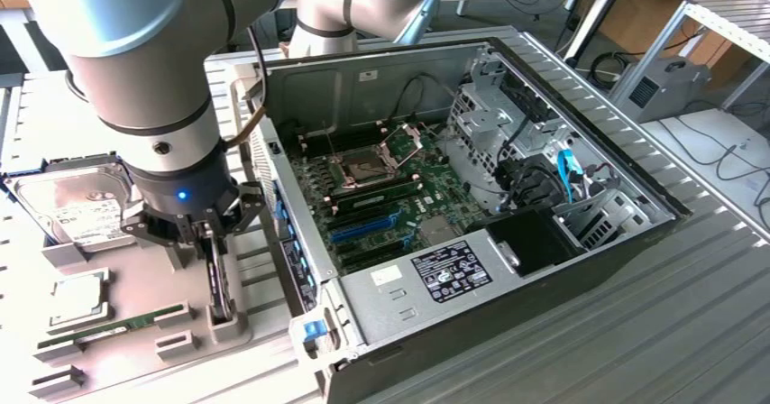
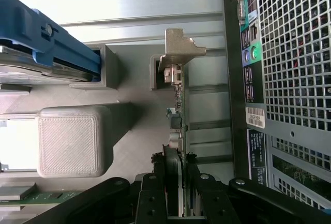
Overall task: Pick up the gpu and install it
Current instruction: 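Pick up the gpu and move the gpu toward the slot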
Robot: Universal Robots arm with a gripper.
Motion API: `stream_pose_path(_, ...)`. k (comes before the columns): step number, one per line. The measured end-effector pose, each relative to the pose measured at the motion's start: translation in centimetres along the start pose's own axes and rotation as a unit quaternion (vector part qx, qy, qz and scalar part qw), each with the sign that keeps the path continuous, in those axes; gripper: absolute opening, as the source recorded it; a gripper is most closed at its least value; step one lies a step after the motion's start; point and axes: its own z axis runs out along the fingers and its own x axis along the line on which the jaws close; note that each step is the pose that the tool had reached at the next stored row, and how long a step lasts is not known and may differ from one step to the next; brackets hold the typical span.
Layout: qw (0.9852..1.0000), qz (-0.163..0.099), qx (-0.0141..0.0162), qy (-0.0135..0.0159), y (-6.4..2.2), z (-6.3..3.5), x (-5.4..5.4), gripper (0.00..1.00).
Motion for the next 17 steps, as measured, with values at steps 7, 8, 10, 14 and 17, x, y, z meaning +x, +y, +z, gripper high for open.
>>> stream_pose_path(7,1.0,0.0,0.0,0.0,0.0,-0.12,0.0,0.27)
stream_pose_path(8,1.0,0.0,0.0,0.0,0.0,-0.13,0.0,0.27)
stream_pose_path(10,1.0,0.0,0.0,0.0,0.01,-0.21,-0.01,0.27)
stream_pose_path(14,1.0,0.0,0.0,0.0,0.01,-0.33,-0.01,0.27)
stream_pose_path(17,1.0,0.0,0.0,0.0,0.02,-0.39,-0.01,0.27)
